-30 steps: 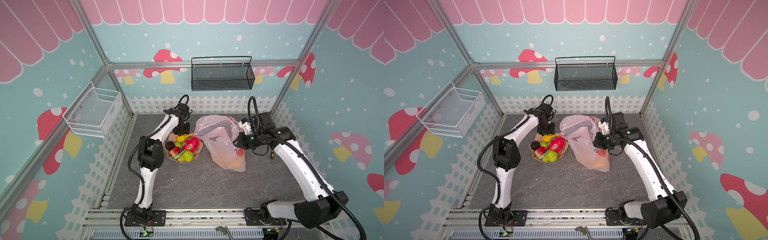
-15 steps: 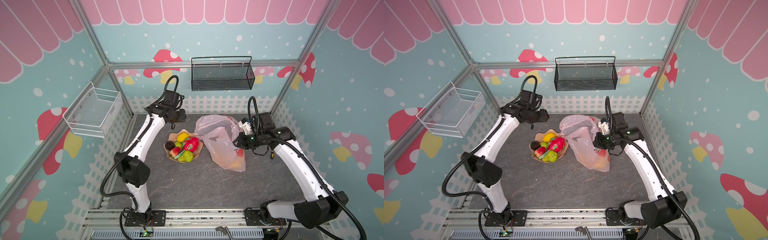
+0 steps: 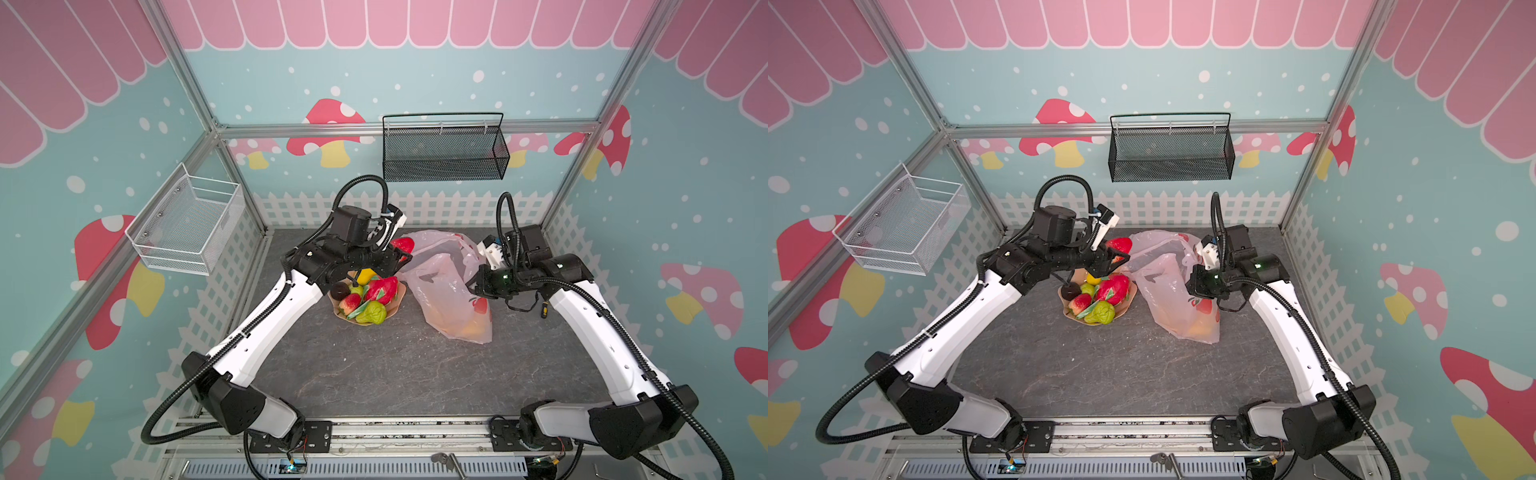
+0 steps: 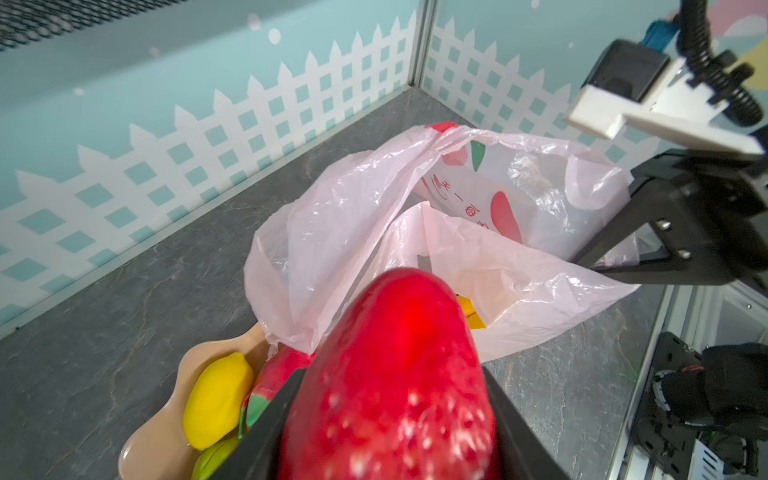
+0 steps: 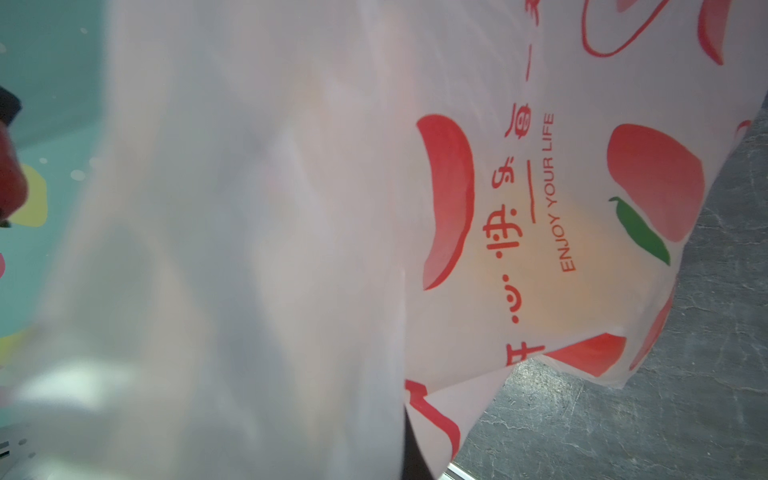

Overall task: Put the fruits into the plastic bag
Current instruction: 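Lift the red strawberry with the left gripper toward the bag opening, then lower the strawberry into the bag held open by the right gripper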

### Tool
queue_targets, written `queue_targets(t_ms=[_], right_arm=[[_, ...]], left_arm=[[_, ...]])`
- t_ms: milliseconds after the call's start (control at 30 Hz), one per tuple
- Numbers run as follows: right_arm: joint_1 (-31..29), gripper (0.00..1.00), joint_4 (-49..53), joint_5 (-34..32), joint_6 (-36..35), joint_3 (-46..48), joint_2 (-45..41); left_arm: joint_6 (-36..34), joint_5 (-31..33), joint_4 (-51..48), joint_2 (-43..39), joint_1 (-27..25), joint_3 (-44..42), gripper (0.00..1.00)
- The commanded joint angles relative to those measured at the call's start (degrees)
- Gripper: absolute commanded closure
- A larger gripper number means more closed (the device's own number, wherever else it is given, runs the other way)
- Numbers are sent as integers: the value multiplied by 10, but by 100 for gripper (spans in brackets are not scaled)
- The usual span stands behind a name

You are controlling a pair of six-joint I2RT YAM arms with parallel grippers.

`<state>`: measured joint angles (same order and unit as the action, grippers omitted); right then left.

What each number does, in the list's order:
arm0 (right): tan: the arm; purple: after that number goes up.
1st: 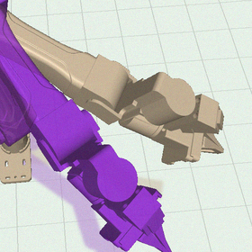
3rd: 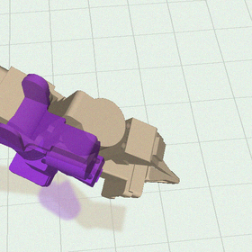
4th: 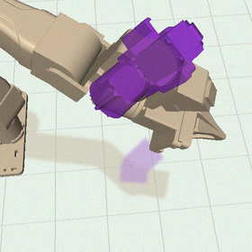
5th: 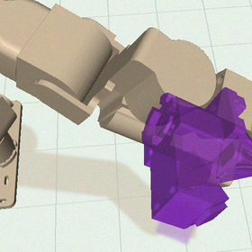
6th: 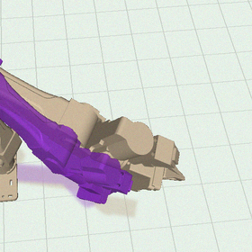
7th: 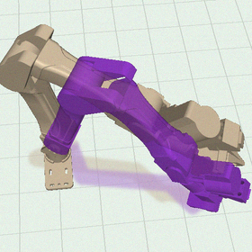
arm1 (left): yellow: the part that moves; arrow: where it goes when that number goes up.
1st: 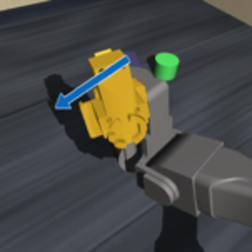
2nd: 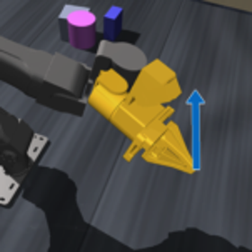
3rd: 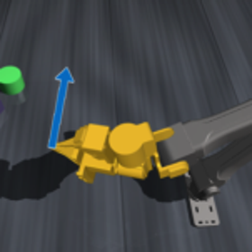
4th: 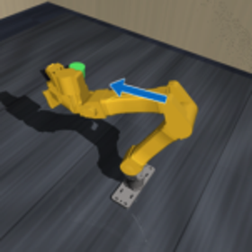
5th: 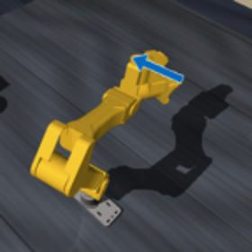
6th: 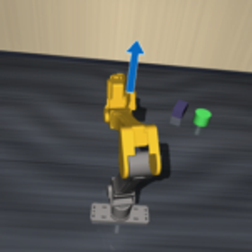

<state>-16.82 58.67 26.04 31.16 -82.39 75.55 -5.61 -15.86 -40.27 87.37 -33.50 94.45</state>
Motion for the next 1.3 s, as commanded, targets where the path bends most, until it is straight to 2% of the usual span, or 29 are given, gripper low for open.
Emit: queue_targets(t_ms=[0,133,400,600,733,933,1067,1267], right_arm=[[3,100,5,7,-11,-14,-11],[2,100,7,8,-11,-12,-16],[2,100,13,10,-14,-17,-17],[2,100,13,12,-16,-22,-14],[2,100,13,8,-17,-29,-9],[2,100,8,5,-17,-40,2],[2,100,3,8,-17,-42,10],[3,100,1,7,-16,-37,13]], left_arm=[[-41,-19,20,48,-28,33,65],[-21,17,16,124,-37,88,68],[4,106,4,276,-37,234,67],[13,88,2,335,-36,282,69],[2,40,1,321,-37,252,69],[-30,-41,-5,259,-44,160,69],[-48,-59,-23,227,-68,112,69],[-36,-108,-25,155,-82,38,69]])
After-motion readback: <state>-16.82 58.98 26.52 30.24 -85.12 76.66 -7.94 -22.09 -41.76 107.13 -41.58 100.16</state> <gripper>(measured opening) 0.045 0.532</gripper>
